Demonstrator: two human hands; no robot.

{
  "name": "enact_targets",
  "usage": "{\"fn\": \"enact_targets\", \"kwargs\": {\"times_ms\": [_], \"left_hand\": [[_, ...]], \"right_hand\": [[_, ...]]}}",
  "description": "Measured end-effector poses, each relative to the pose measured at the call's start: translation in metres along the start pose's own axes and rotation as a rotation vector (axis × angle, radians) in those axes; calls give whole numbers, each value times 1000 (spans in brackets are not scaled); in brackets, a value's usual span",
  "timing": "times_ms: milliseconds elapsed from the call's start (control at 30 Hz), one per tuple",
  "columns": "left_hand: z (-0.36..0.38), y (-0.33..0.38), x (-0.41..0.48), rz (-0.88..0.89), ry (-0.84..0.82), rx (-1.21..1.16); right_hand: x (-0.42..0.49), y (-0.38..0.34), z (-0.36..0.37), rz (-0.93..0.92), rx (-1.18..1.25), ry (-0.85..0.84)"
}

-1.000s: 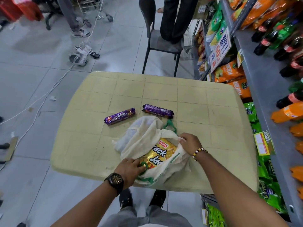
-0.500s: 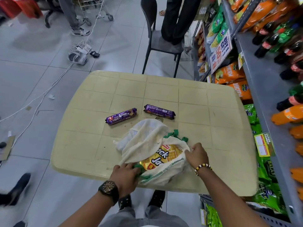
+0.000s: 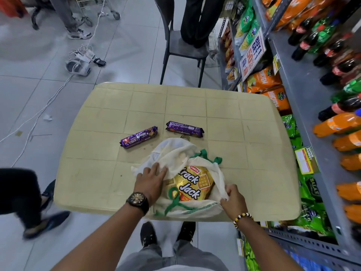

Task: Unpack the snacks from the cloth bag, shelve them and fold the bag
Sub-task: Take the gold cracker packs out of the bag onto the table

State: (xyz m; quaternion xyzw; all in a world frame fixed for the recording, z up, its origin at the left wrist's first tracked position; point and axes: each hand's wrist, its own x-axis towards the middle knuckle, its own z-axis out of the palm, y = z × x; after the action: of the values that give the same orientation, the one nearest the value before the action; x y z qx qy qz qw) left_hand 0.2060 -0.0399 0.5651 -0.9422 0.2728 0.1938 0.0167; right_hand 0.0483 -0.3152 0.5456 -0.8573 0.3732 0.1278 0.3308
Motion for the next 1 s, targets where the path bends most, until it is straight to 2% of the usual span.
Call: {"fn": "enact_targets", "kwargs": {"times_ms": [133,267,400,567,800,867,1000], "left_hand": [[-4,-12,13,107,15,28],[-4,-5,-3,152,99,62],[12,15,-38,317,131,49],[42,9,-58,124,25,99],[51,-12,-66,-28,8,58],[46,-11,-66,-24,66,12],[29,-4,-56,-29,166,-102]], "right_hand": [[-3,7,-4,-24,-112,31],[-10,4,5,-226,-370,39],[-17,8,20,-330,-263,-5],[-20,1,22,-173,-193,-115],[-19,-9,18,-127,-190,-222],[-17,-15,9,-145,-127,-150],[3,-37,-11,-287,4,161]]}}
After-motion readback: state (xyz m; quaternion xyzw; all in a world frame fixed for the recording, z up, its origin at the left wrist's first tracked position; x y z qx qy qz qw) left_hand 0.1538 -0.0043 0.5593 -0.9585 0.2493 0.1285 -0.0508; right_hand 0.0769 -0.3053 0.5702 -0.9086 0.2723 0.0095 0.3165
